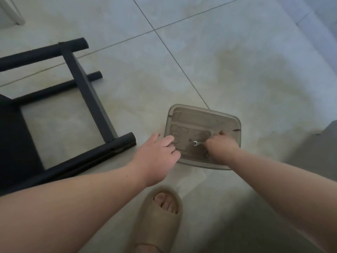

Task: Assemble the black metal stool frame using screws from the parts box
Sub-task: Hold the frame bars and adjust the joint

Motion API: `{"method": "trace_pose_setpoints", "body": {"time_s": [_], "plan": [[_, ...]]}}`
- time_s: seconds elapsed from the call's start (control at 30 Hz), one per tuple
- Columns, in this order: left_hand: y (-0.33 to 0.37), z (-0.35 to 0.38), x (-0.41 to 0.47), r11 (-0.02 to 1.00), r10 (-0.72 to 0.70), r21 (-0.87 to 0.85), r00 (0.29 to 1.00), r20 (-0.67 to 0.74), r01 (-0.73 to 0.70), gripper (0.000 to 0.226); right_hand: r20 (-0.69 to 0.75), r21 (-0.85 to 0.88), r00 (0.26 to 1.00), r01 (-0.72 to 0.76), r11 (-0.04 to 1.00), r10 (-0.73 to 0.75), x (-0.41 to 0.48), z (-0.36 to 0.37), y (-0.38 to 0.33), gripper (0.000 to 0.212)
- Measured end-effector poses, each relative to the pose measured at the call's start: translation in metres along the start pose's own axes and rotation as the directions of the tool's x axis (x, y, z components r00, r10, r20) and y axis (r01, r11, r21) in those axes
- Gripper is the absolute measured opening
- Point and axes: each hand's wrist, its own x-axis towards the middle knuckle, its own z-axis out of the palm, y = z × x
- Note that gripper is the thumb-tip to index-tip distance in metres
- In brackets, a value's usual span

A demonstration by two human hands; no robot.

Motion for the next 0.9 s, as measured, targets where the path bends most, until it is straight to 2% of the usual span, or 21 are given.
{"method": "trace_pose_setpoints", "body": {"time_s": [0.13, 0.23, 0.3, 0.37, 0.47, 0.57, 0.63, 0.7, 0.77, 0.83, 0.9], "plan": [[-0.003, -0.001, 0.004, 1.0, 0.009, -0.005, 0.999, -0.041, -0.009, 0.015, 0.048, -0.083, 0.998, 0.03, 0.996, -0.026, 0.01, 0.002, 0.0, 0.021], [-0.004, 0.001, 0.004, 1.0, 0.012, 0.009, 0.999, -0.031, -0.012, 0.014, 0.05, -0.071, 0.998, 0.049, 0.996, -0.045, 0.012, 0.004, -0.001, 0.023], [-0.005, 0.001, 0.006, 0.999, 0.018, 0.031, 0.999, -0.028, -0.017, 0.014, 0.022, 0.035, 0.999, 0.031, 0.999, -0.032, 0.009, 0.002, -0.001, 0.019], [-0.006, -0.003, 0.007, 0.999, 0.021, 0.03, 1.0, -0.006, -0.021, 0.018, -0.012, 0.246, 1.0, -0.025, 0.969, 0.028, 0.001, -0.005, -0.002, 0.01], [-0.007, -0.018, 0.0, 1.0, 0.015, 0.019, 1.0, 0.012, -0.015, 0.032, -0.058, 0.552, 0.989, -0.085, 0.83, 0.139, -0.015, -0.021, -0.002, 0.007], [-0.01, -0.041, -0.02, 0.999, 0.047, 0.027, 0.998, -0.049, -0.045, 0.034, -0.171, 0.665, 0.966, -0.034, 0.746, 0.196, -0.037, -0.044, -0.003, 0.011], [-0.019, -0.066, -0.035, 0.999, 0.03, 0.013, 0.999, -0.029, -0.029, 0.037, -0.256, 0.716, 0.939, 0.024, 0.697, 0.231, -0.055, -0.065, -0.004, 0.014], [-0.033, -0.096, -0.05, 0.998, -0.06, 0.036, 0.997, 0.057, 0.058, 0.041, -0.326, 0.743, 0.91, 0.078, 0.665, 0.257, -0.074, -0.09, -0.01, 0.017], [-0.045, -0.128, -0.066, 0.972, -0.235, 0.002, 0.964, 0.124, 0.236, 0.04, -0.381, 0.773, 0.883, 0.141, 0.619, 0.273, -0.093, -0.115, -0.021, 0.014], [-0.055, -0.148, -0.084, 0.88, -0.412, -0.175, 0.894, 0.177, 0.441, 0.037, -0.413, 0.805, 0.867, 0.204, 0.558, 0.278, -0.109, -0.137, -0.036, 0.014], [-0.058, -0.157, -0.104, 0.784, -0.491, -0.321, 0.847, 0.202, 0.531, 0.032, -0.427, 0.816, 0.864, 0.241, 0.525, 0.268, -0.121, -0.156, -0.052, 0.018]]}}
